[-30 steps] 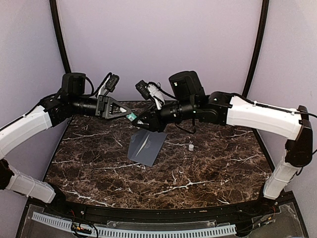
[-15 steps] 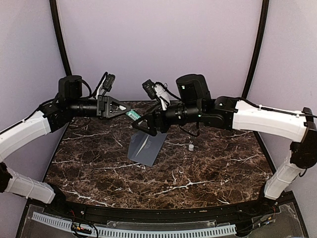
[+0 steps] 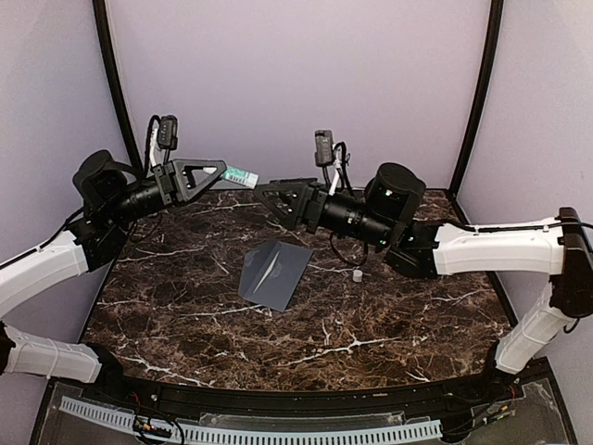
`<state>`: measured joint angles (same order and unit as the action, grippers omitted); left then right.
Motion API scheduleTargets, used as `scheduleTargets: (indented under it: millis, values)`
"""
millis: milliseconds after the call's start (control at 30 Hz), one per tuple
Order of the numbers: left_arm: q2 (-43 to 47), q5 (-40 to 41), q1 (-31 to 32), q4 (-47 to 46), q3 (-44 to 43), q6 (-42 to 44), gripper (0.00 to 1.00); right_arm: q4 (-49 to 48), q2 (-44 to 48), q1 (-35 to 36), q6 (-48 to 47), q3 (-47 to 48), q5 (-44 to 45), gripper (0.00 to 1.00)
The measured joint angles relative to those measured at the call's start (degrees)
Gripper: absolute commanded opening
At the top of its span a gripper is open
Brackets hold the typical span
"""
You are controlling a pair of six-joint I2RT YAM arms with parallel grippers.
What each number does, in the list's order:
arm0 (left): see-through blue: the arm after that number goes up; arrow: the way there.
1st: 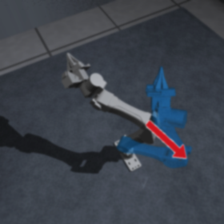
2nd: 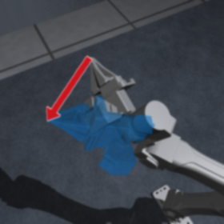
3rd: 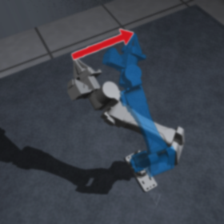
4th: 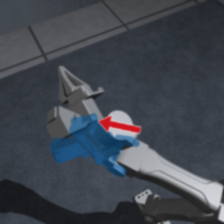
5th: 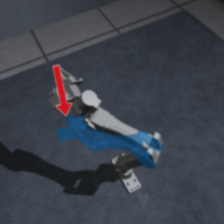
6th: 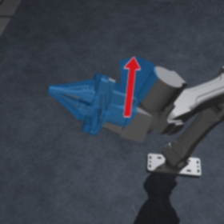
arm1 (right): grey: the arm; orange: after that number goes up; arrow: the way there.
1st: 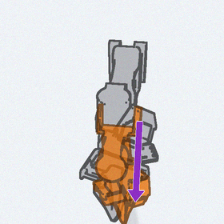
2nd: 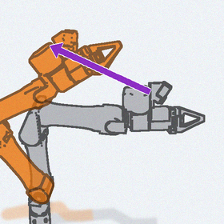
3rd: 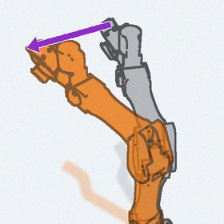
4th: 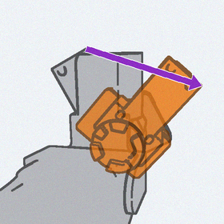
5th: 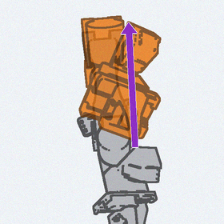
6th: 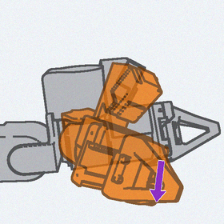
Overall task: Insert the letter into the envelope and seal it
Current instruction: Unscrew the solid glue.
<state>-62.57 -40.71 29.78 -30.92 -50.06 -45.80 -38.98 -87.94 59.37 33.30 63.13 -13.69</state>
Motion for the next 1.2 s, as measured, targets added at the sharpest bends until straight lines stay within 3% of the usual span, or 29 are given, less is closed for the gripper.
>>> scheduleTargets:
  millis: [167,567,967,1200]
  values:
    - [1.31,0.46,0.0,-4.33,0.04,-1.36,0.0,-1.62,-4.17,0.31,1.77,3.48,-0.22,0.69]
    - [1.79,-0.87,0.0,-4.5,-0.04,-1.86,0.0,-0.5,-4.44,0.52,-1.16,8.39,-4.74,0.45]
    - [1.77,-2.25,0.0,-4.98,-0.04,-3.06,0.0,1.77,-5.2,0.5,-1.46,10.23,-6.25,0.36]
    - [1.77,-3.78,0.0,-6.23,-0.04,-3.69,0.0,1.66,-5.29,0.46,-0.13,10.23,-7.56,0.22]
